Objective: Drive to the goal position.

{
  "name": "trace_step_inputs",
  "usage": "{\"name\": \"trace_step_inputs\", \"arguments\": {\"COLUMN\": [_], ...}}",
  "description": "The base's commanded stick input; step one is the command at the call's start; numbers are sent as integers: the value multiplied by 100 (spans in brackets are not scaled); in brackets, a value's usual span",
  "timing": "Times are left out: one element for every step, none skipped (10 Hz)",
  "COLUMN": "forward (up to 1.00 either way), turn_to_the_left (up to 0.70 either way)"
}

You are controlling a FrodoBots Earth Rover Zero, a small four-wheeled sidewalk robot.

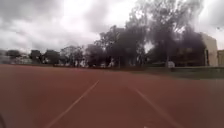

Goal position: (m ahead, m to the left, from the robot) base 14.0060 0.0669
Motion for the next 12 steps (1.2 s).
{"name": "trace_step_inputs", "arguments": {"forward": [70,70,70,70,70,70,70,70,70,70,70,70], "turn_to_the_left": [0,0,0,0,0,0,0,0,0,0,0,0]}}
